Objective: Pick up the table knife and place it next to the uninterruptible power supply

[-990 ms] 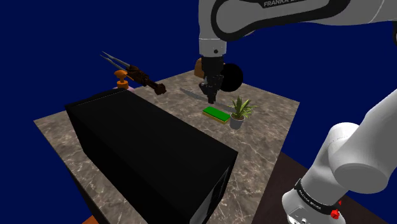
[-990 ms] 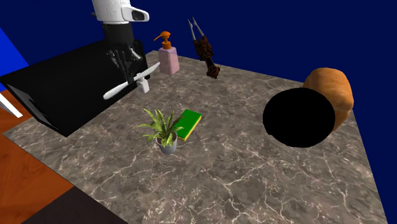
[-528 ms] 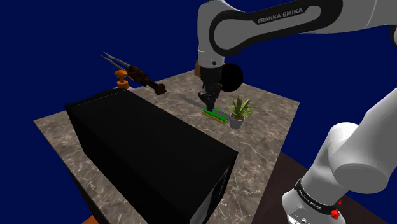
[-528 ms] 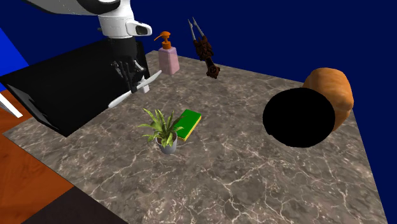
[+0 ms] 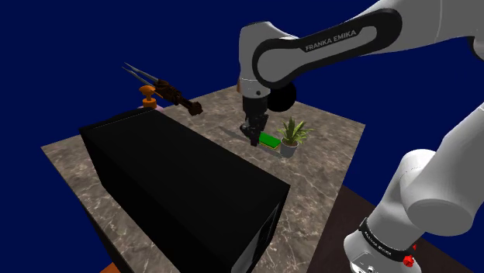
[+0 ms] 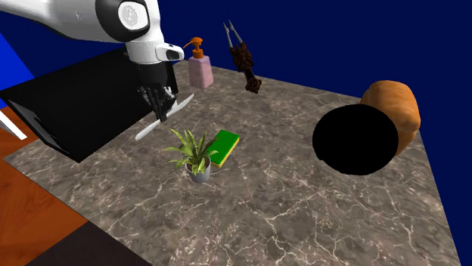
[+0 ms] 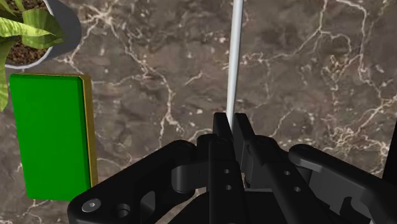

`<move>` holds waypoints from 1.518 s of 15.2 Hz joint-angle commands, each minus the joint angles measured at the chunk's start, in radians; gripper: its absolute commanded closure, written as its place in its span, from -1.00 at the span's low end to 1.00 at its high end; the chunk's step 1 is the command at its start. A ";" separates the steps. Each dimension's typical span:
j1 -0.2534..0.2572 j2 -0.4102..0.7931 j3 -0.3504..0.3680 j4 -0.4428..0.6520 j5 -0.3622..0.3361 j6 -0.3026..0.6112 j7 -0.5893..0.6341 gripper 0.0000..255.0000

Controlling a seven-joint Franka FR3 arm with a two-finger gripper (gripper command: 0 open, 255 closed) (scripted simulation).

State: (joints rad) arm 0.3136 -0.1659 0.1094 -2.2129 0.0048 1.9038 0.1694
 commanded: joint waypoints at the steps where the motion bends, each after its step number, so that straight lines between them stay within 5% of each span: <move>1: 0.001 0.009 0.002 -0.019 0.000 0.028 0.003 1.00; 13: 0.001 0.084 0.004 -0.111 -0.008 0.195 0.011 1.00; 21: 0.001 0.084 0.004 -0.111 -0.008 0.195 0.011 1.00; 22: 0.001 0.084 0.004 -0.111 -0.008 0.195 0.011 -1.00; 23: 0.001 0.084 0.004 -0.111 -0.008 0.195 0.011 -1.00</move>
State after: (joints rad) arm 0.3144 -0.0824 0.1139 -2.3242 -0.0036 2.0987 0.1804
